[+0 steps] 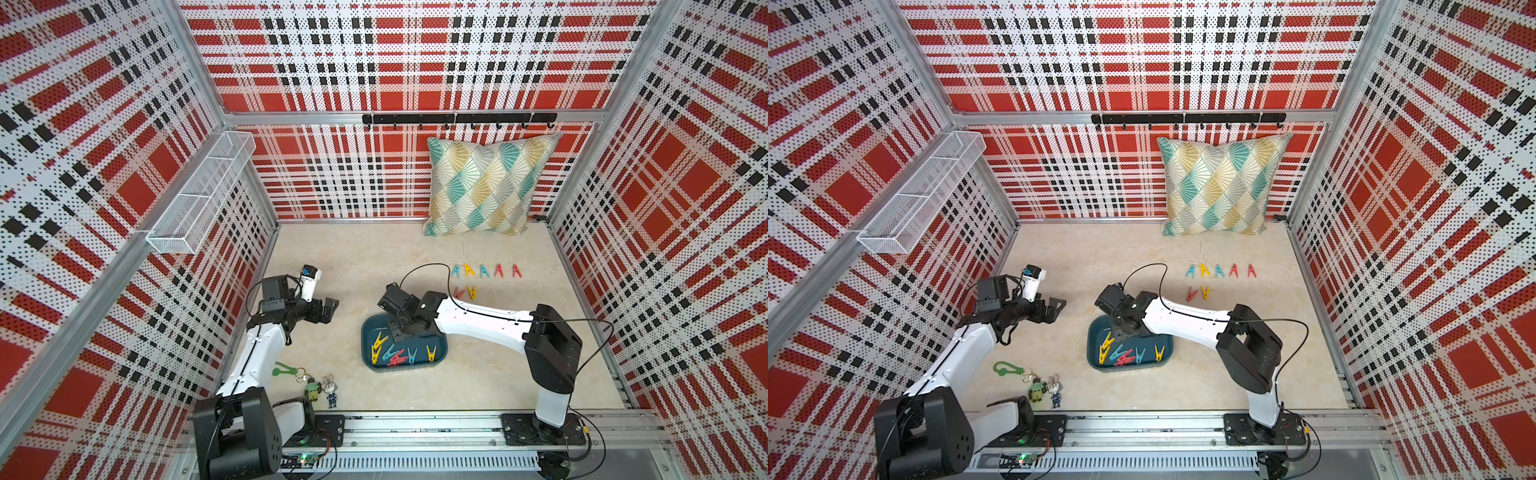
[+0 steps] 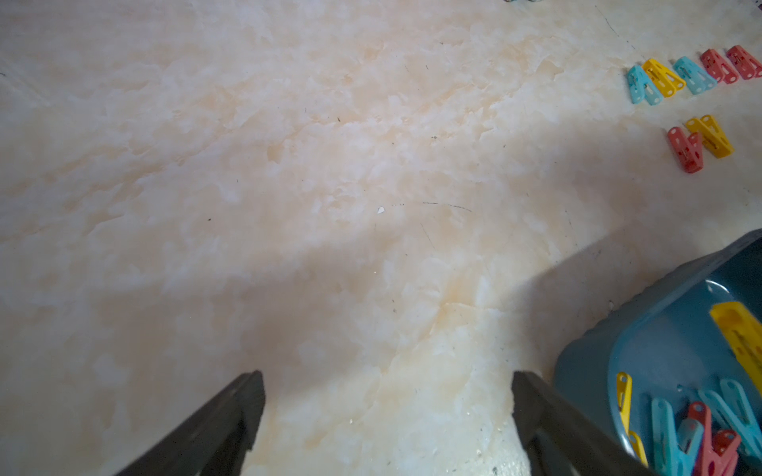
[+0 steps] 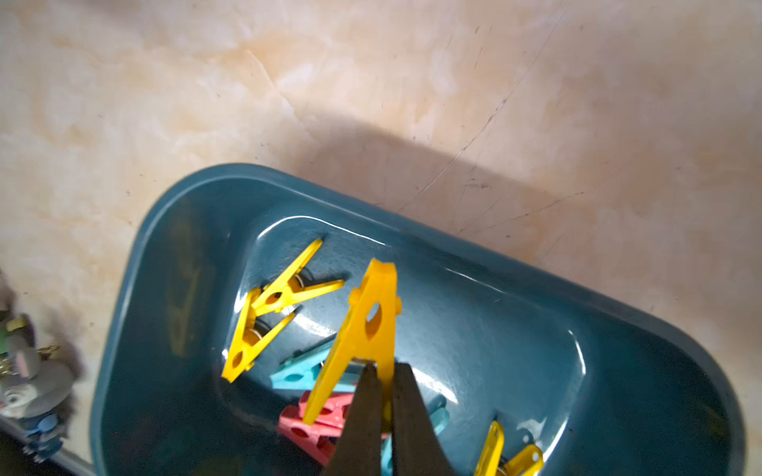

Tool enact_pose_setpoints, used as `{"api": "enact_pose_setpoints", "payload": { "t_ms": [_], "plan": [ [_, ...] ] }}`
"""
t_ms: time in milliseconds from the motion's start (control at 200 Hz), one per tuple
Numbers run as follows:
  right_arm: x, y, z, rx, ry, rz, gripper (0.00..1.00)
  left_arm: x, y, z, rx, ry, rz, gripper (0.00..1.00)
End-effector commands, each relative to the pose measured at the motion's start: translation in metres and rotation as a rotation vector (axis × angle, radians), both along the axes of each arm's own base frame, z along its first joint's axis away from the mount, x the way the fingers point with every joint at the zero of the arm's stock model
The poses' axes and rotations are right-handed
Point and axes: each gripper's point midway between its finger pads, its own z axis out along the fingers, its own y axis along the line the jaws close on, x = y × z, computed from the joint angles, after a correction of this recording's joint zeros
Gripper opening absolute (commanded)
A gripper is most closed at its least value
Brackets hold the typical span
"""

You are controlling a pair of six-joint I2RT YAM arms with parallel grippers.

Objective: Take the clothespins out of the storage box
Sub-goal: Pick up the clothespin from the storage box.

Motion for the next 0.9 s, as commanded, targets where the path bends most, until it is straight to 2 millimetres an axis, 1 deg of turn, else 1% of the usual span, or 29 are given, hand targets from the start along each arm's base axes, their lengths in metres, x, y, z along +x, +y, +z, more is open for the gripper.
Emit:
{"api": "enact_pose_setpoints", "payload": {
  "t_ms": [0, 90, 180, 291, 376, 391, 481, 596, 661, 817, 897],
  "plan": [
    [0.004, -0.017, 0.026, 0.004, -0.048, -0.007, 0.01, 0.006, 0.003, 0.011, 0.012, -0.03, 0.005, 0.99],
    [0.009, -0.034, 0.036, 0.009, -0.055, -0.03, 0.0, 0.007, 0.004, 0.012, 0.013, -0.03, 0.009, 0.99],
    [0.018, -0.057, 0.044, 0.02, -0.064, -0.075, 0.0, 0.007, 0.003, 0.012, 0.013, -0.031, 0.009, 0.99],
    [0.028, -0.089, 0.05, 0.031, -0.071, -0.126, 0.0, 0.007, 0.004, 0.012, 0.014, -0.031, 0.01, 0.99],
    [0.038, -0.118, 0.051, 0.017, -0.072, -0.194, 0.01, 0.007, 0.004, 0.012, 0.014, -0.031, 0.01, 0.99],
    [0.04, -0.125, 0.051, 0.001, -0.077, -0.184, 0.01, 0.007, 0.004, 0.011, 0.015, -0.029, 0.012, 0.99],
    [0.049, -0.16, 0.042, -0.037, -0.048, -0.245, 0.01, 0.007, 0.004, 0.011, 0.012, -0.028, 0.012, 0.99],
    [0.059, -0.204, 0.024, -0.082, -0.005, -0.318, 0.01, 0.008, 0.004, 0.012, 0.016, -0.031, 0.014, 0.99],
    [0.065, -0.224, 0.015, -0.098, 0.016, -0.347, 0.01, 0.008, 0.005, 0.013, 0.019, -0.033, 0.016, 0.99],
    [0.077, -0.262, -0.004, -0.161, 0.051, -0.4, 0.02, 0.008, 0.006, 0.014, 0.019, -0.037, 0.02, 0.99],
    [0.082, -0.274, -0.01, -0.192, 0.062, -0.411, 0.03, 0.008, 0.006, 0.014, 0.02, -0.038, 0.02, 0.99]
  ]
}}
